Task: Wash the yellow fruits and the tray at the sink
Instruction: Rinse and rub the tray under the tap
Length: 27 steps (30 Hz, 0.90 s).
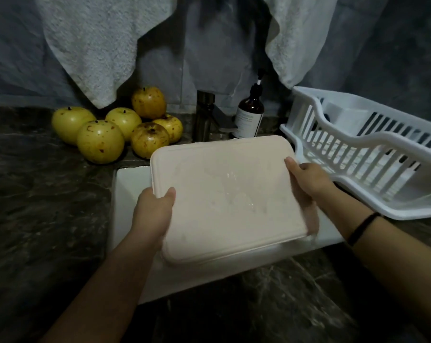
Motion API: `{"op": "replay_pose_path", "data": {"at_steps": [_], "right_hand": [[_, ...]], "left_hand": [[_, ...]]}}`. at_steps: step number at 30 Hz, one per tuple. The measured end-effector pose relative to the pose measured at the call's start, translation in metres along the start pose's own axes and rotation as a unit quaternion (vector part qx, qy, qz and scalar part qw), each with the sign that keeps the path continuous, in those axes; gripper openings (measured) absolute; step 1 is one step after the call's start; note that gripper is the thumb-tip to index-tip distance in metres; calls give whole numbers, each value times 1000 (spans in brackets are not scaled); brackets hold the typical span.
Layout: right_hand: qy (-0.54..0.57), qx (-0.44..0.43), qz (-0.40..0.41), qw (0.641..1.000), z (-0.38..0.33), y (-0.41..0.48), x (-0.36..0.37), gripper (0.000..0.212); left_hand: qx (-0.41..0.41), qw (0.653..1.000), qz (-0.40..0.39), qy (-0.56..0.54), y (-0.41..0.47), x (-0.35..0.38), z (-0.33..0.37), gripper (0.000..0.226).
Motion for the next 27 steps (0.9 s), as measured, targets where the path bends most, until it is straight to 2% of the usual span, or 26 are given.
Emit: {"op": "replay_pose_path", "data": {"at_steps": [3,6,11,13,17,20,21,23,26,27], "right_hand": [[-12,-13,-6,1000,4,-4,-3,64],[93,6,-33,995,15,-7,-1,51],[232,48,-91,967,25,-16,4,45],[266,70,-92,957,27,-20,4,51],[362,122,-112,917,28,-25,6,85],[419,145,-120,888,30,-26,3,92],[432,155,-127,879,31,-26,1,91],[440,178,-150,867,32,-30,-4,79],[396,187,-206,875,30,-39,-11,45],[375,183,-220,882,30,-40,-13,32]], "left_hand": [[43,997,46,37,-1,-7,8,36],[77,993,81,49,-6,-12,17,34],[97,990,95,44,-10,-14,21,35],[100,989,102,44,-13,-16,23,33],[122,984,122,34,-15,-22,26,32],[133,979,143,52,-15,-26,26,46],[129,977,155,72,-16,-28,27,50],[120,972,175,102,-16,-30,27,43],[139,978,145,54,-13,-25,27,13],[137,981,130,33,-13,-23,24,19]]}}
Point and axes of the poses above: each hand's wrist, its own y-axis towards the middle knuckle, its own x-axis out of the palm, z = x × y, the point moved 7 cm from there along y, towards the middle knuckle, and after that the axes turned 13 degrees about y, right-handed, at the moved point
